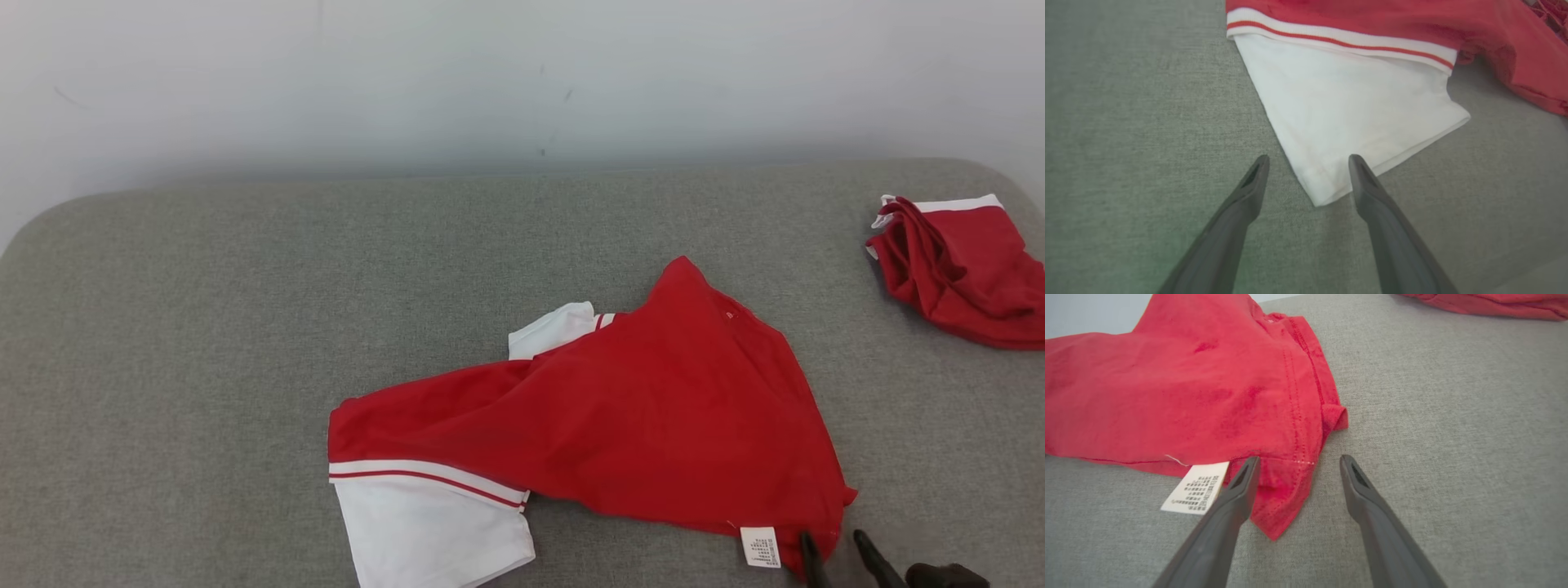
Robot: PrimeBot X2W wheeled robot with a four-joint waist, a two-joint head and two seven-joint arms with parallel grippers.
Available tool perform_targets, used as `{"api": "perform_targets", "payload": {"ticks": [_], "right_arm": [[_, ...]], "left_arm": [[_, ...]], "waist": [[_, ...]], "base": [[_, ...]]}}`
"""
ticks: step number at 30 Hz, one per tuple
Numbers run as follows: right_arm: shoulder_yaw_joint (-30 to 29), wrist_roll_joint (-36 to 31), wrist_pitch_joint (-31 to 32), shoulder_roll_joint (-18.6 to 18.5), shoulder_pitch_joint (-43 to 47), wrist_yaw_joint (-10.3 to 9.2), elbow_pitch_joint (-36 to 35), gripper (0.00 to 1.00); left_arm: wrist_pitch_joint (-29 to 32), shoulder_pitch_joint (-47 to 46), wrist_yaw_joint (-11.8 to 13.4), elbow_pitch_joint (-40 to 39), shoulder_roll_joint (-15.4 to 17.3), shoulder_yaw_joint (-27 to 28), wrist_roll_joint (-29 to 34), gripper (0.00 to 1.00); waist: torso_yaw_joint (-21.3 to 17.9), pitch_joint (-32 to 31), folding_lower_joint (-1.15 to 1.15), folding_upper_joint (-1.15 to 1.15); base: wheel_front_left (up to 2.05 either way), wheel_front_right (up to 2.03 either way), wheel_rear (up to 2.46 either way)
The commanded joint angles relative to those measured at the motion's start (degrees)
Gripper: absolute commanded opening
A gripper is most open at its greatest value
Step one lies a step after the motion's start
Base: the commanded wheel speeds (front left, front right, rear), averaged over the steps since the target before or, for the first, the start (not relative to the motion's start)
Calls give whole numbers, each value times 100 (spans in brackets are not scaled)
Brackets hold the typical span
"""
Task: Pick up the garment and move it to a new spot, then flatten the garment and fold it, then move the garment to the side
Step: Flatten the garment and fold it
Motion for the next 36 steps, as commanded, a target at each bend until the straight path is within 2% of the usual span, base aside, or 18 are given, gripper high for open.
{"api": "perform_targets", "payload": {"ticks": [1, 10, 11, 12, 13, 14, 19, 25, 32, 36], "right_arm": [[63, 47, -26, -21, -82, -16, 107, 100], [385, 269, -105, 36, -414, -16, 551, 100], [422, 286, -105, 41, -431, -16, 578, 80], [450, 314, -108, 41, -444, -16, 603, 39], [461, 345, -109, 38, -464, -16, 588, 0], [467, 358, -111, 38, -468, -16, 560, 0], [381, 299, -108, 5, -246, -16, 156, 0], [169, 98, -109, 25, 38, -16, -760, 0], [341, 54, -109, -129, -441, -16, -1278, 0], [519, 186, -109, -306, -1250, -16, -1330, 0]], "left_arm": [[-47, -109, 14, 96, 34, -40, -53, 100], [-47, -429, 13, 604, 25, -233, -330, 100], [-48, -437, 13, 624, 0, -320, -369, 100], [-46, -458, 12, 644, -10, -365, -390, 100], [-47, -492, 11, 611, -15, -400, -396, 29], [-48, -508, 10, 586, -22, -431, -412, 0], [-54, -455, 12, 253, -89, -304, -650, 0], [-55, -270, 12, -521, -208, 110, -893, 0], [-55, -710, 12, -1253, -5, 334, -907, 0], [-54, -1585, 12, -1342, 376, 183, -1006, 0]], "waist": [[7, 17, -1, -1], [23, 91, -1, -1], [21, 94, -1, -1], [26, 99, -1, -1], [31, 102, -1, -1], [37, 105, -1, -1], [88, 110, -1, -1], [36, 111, -1, -1], [-73, 183, -1, -1], [-110, 410, -1, -1]], "base": [[0, 0, 0], [0, 0, 0], [0, 0, 0], [0, 0, 0], [0, 0, 0], [0, 0, 0], [0, 0, 0], [0, 0, 0], [0, 0, 0], [0, 0, 0]]}}
